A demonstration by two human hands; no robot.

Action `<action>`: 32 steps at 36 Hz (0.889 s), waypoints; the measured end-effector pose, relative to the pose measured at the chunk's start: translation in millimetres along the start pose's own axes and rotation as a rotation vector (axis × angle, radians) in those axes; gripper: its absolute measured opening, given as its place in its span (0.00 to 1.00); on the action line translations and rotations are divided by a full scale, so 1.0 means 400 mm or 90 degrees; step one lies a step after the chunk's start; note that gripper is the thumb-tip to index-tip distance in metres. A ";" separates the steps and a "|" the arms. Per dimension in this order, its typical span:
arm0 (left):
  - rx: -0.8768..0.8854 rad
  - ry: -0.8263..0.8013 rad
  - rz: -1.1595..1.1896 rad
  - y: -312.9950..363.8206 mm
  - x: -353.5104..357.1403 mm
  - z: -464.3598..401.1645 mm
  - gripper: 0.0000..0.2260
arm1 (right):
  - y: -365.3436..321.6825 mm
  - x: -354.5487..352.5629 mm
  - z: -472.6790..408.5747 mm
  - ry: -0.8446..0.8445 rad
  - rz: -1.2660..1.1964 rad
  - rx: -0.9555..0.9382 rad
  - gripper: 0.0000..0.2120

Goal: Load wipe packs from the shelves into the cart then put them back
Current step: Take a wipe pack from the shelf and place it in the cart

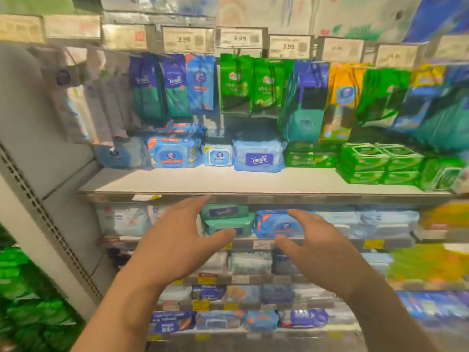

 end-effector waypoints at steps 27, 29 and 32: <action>0.131 -0.044 0.146 0.086 0.176 -0.616 0.41 | 0.088 -0.182 -0.433 0.248 -0.020 0.073 0.30; 0.129 -0.053 0.160 0.094 0.178 -0.642 0.35 | 0.097 -0.194 -0.460 0.272 -0.028 0.074 0.29; 0.134 -0.058 0.191 0.105 0.188 -0.682 0.32 | 0.114 -0.215 -0.502 0.316 -0.055 0.066 0.27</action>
Point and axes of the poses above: each hand's wrist, its own z-axis away from the middle knuckle, its own x-axis out of the palm, y = z × x, the point moved 6 cm from there along -z, towards the middle knuckle, and after that the axes turned 7 degrees about -z, right-handed, at the moved point
